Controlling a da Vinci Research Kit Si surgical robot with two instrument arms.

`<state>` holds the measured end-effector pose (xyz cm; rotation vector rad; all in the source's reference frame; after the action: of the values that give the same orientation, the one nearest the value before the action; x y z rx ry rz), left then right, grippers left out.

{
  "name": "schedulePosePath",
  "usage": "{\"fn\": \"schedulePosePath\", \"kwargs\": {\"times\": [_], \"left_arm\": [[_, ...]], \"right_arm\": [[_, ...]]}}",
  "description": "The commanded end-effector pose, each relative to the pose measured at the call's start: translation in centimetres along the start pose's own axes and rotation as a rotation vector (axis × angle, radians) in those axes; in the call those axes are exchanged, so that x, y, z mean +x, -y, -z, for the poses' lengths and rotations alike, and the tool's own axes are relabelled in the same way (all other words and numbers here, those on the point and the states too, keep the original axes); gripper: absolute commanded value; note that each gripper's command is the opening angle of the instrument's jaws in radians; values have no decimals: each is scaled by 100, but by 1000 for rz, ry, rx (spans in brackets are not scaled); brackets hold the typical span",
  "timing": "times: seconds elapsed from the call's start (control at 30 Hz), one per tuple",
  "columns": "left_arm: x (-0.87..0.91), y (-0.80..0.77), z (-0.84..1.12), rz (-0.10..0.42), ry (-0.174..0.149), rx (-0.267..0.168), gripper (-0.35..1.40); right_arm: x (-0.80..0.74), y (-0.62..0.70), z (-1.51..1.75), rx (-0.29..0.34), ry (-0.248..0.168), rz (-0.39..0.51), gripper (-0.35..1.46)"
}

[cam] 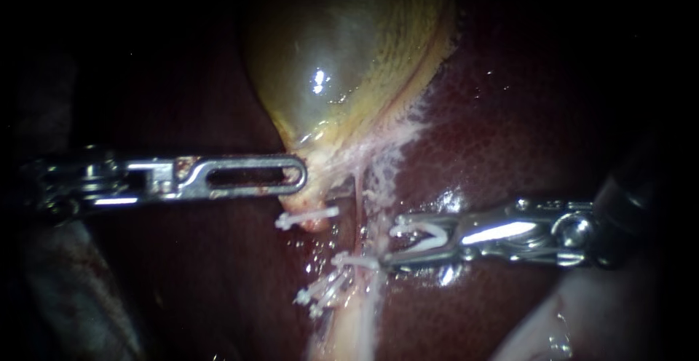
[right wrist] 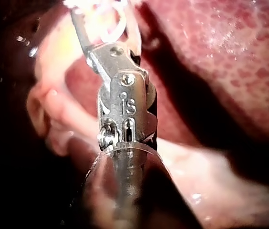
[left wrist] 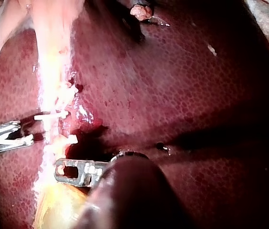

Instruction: Clipping second clip right tube

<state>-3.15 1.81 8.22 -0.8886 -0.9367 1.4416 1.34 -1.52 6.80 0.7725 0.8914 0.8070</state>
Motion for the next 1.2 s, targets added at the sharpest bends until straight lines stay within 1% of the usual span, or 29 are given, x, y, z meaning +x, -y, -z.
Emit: {"fn": "schedulePosePath", "kwargs": {"times": [0.03, 0.23, 0.5, 0.63, 1.07, 1.2], "left_arm": [[0, -2, 0, 0, 0, 0, -35], [-2, -10, 2, -5, 0, 0, -35], [-3, -13, 3, -5, 0, -1, -35], [-3, -14, 3, -4, 0, -1, -35], [-4, -19, 4, -9, 1, -1, -35], [-5, -21, 4, -9, 1, -1, -35]], "right_arm": [[0, -1, -4, -1, -2, -5, 53], [1, -2, -20, -7, -8, -48, 52], [3, -1, -31, -12, -14, -85, 49], [0, -3, -36, -14, -17, -107, 48], [-14, -14, -55, -21, -25, -120, 47], [-14, -15, -60, -24, -28, -126, 46]]}}
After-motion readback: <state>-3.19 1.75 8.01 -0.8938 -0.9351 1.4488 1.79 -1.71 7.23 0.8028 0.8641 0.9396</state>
